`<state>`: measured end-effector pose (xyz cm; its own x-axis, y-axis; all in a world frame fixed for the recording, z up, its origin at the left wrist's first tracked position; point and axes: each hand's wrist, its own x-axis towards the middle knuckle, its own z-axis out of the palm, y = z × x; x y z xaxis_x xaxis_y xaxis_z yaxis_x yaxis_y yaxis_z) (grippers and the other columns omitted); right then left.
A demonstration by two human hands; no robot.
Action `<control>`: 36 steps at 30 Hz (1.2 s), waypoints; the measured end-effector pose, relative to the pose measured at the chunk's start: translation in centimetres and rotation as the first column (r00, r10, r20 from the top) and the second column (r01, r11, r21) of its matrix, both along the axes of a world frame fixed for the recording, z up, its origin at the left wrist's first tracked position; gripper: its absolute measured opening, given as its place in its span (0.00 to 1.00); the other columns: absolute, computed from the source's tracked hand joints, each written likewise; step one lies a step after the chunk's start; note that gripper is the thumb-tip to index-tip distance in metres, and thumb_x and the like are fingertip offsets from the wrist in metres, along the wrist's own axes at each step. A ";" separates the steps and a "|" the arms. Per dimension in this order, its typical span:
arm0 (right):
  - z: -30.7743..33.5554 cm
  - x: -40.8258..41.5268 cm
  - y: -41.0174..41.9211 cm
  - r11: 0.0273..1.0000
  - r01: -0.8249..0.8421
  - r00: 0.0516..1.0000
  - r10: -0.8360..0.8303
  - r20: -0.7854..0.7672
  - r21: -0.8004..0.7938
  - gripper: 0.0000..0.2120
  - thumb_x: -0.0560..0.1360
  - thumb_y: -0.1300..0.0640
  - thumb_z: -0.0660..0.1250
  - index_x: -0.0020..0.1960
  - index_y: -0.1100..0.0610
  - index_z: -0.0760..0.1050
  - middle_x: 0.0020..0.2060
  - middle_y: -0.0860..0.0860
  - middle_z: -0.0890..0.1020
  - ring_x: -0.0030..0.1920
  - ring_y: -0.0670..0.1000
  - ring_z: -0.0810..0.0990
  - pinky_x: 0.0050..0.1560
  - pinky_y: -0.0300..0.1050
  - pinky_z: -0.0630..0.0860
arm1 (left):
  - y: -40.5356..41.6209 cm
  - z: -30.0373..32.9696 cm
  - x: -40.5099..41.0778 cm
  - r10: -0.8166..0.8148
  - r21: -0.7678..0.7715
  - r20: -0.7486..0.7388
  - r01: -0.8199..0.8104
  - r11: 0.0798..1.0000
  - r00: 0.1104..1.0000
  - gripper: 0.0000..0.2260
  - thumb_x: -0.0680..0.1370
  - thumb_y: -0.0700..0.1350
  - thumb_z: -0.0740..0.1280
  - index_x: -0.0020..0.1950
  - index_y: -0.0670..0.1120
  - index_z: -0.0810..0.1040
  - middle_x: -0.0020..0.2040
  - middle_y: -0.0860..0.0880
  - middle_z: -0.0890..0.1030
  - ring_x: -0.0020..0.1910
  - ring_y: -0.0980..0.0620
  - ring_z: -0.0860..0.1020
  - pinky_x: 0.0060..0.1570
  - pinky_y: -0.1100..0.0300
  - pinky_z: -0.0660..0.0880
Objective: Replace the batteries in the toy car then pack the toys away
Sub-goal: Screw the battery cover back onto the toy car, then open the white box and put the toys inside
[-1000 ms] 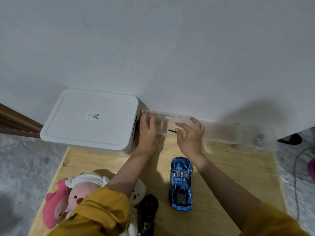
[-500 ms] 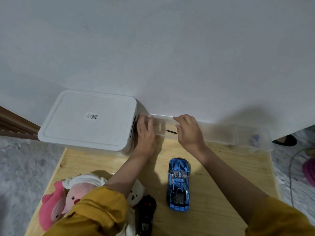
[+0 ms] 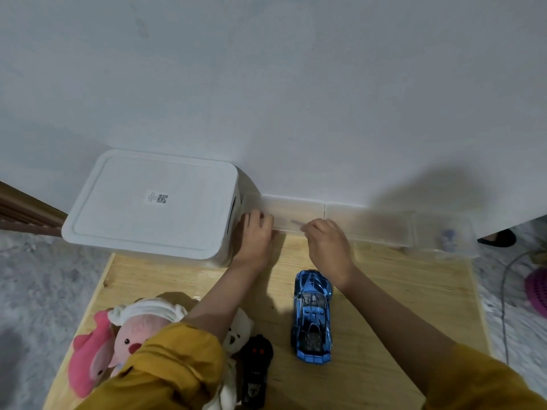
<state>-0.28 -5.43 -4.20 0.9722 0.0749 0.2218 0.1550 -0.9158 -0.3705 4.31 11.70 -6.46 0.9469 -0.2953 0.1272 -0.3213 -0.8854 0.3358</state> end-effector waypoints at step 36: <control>11.6 -1.4 14.1 0.923 0.017 0.947 0.109 -0.303 0.384 0.34 0.76 0.49 0.65 0.75 0.58 0.55 0.72 0.54 0.62 0.72 0.52 0.61 0.70 0.43 0.59 | 16.6 11.6 -4.1 0.600 -0.194 -0.108 -0.609 0.769 0.792 0.31 0.73 0.59 0.67 0.70 0.45 0.67 0.73 0.34 0.57 0.74 0.37 0.51 0.70 0.37 0.51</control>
